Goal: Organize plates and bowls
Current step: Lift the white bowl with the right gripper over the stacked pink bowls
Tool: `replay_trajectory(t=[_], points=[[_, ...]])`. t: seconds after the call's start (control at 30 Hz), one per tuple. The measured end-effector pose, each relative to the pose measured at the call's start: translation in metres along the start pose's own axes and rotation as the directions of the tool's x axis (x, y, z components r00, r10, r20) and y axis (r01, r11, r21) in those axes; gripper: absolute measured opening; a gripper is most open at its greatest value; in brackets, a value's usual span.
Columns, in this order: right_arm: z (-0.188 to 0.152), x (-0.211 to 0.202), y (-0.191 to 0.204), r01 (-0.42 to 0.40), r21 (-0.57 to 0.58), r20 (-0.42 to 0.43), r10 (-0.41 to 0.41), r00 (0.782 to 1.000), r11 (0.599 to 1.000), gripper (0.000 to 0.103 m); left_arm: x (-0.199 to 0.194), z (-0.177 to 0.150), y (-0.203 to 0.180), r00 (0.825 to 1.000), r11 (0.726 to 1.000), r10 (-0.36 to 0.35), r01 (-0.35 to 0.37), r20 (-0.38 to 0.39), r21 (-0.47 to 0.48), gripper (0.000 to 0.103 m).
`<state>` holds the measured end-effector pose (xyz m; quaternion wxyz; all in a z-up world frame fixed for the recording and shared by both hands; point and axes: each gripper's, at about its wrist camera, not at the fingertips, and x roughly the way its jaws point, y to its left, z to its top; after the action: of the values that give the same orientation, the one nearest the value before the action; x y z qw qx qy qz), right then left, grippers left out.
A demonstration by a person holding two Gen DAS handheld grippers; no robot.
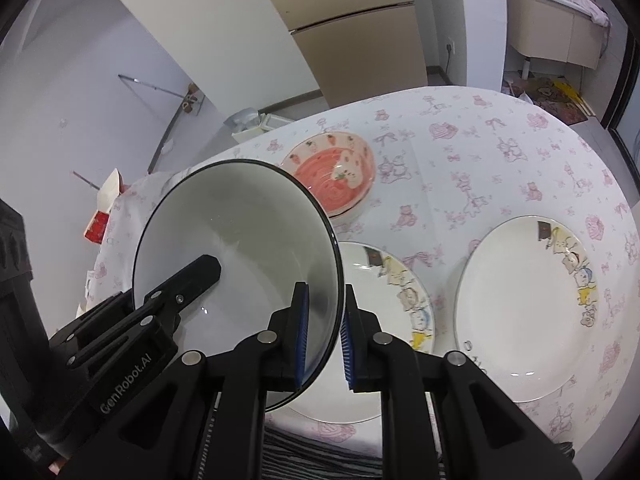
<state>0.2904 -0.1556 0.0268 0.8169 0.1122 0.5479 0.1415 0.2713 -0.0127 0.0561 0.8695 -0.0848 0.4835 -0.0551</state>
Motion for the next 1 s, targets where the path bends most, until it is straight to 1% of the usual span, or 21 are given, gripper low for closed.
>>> replay_trajectory(t=[0.07,0.13,0.23,0.33,0.57,0.7,0.8,0.9,1.0], points=[[0.000,0.004,0.005,0.000,0.001,-0.002,0.000,1.000,1.000,0.014,0.003,0.001,0.010,1.000,1.000,-0.015,0.014,-0.014,-0.021,0.015],[0.001,0.008,0.008,-0.016,0.009,-0.007,0.016,1.000,1.000,0.014,0.003,0.001,0.017,1.000,1.000,-0.014,0.014,-0.016,-0.027,0.015],[0.001,0.012,0.015,-0.019,-0.003,-0.006,0.019,1.000,1.000,0.014,0.001,0.003,0.021,1.000,1.000,0.000,0.000,0.000,-0.020,0.015],[0.005,0.011,0.021,-0.017,-0.020,0.005,0.017,1.000,1.000,0.014,-0.002,0.010,0.023,1.000,1.000,-0.003,0.003,0.019,-0.017,0.015],[0.034,0.010,0.027,-0.037,-0.044,0.053,0.040,0.998,0.998,0.015,0.001,0.039,0.027,0.997,1.000,-0.023,0.024,0.068,-0.012,0.015],[0.055,0.021,0.025,-0.034,-0.049,0.072,0.037,0.997,0.998,0.015,0.017,0.063,0.027,0.997,1.000,0.000,0.000,0.075,0.002,0.015],[0.069,0.034,0.019,-0.034,-0.036,0.079,0.036,0.996,0.999,0.015,0.035,0.079,0.027,0.998,1.000,-0.002,0.001,0.066,0.013,0.015],[0.080,0.046,0.009,-0.033,-0.018,0.096,0.034,0.995,0.999,0.015,0.056,0.092,0.027,0.998,1.000,-0.024,0.023,0.058,0.009,0.015],[0.086,0.057,-0.007,-0.030,0.022,0.130,0.027,0.991,0.999,0.015,0.083,0.098,0.029,0.996,0.996,-0.082,0.083,0.031,-0.022,0.015]])
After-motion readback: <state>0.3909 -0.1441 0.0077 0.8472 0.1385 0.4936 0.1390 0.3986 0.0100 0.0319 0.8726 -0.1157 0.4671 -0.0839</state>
